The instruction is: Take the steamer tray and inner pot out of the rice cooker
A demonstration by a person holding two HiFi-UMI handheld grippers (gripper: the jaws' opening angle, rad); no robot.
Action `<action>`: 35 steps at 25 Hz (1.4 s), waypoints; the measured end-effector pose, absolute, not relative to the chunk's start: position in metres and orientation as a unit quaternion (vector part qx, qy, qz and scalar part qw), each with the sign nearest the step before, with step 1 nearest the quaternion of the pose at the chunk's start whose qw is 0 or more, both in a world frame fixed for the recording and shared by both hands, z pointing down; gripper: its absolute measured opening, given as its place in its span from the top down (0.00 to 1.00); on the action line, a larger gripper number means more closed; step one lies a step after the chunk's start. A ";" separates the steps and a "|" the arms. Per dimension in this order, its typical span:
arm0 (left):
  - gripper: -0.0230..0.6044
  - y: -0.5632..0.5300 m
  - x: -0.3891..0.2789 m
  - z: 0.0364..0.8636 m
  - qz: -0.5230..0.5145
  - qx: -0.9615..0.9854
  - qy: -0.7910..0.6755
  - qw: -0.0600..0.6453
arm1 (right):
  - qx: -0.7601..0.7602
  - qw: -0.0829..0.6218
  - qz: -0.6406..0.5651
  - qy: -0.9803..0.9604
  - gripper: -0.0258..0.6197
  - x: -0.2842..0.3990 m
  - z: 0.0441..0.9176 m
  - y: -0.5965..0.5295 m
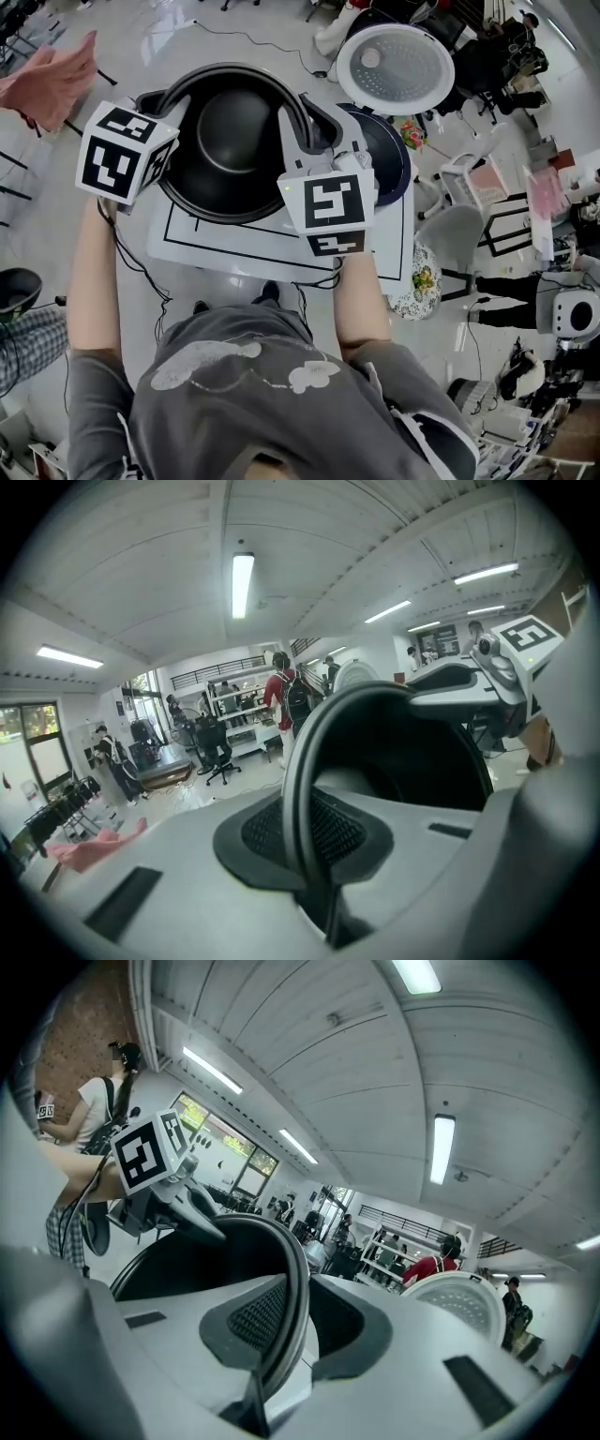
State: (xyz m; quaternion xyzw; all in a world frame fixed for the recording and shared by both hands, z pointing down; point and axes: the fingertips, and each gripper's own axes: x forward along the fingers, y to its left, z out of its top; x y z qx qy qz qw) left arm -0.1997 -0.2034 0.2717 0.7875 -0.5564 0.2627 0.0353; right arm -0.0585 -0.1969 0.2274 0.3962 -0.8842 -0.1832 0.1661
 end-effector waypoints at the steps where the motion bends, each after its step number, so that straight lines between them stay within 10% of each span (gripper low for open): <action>1: 0.90 -0.197 -0.210 0.278 0.266 0.786 -0.556 0.044 | 0.392 0.170 -0.176 -0.887 0.81 -0.069 0.233 -0.192; 35: 0.90 -0.160 -0.253 0.495 0.355 0.776 -0.466 0.233 | 0.356 0.281 0.006 -0.891 0.81 -0.114 0.449 -0.179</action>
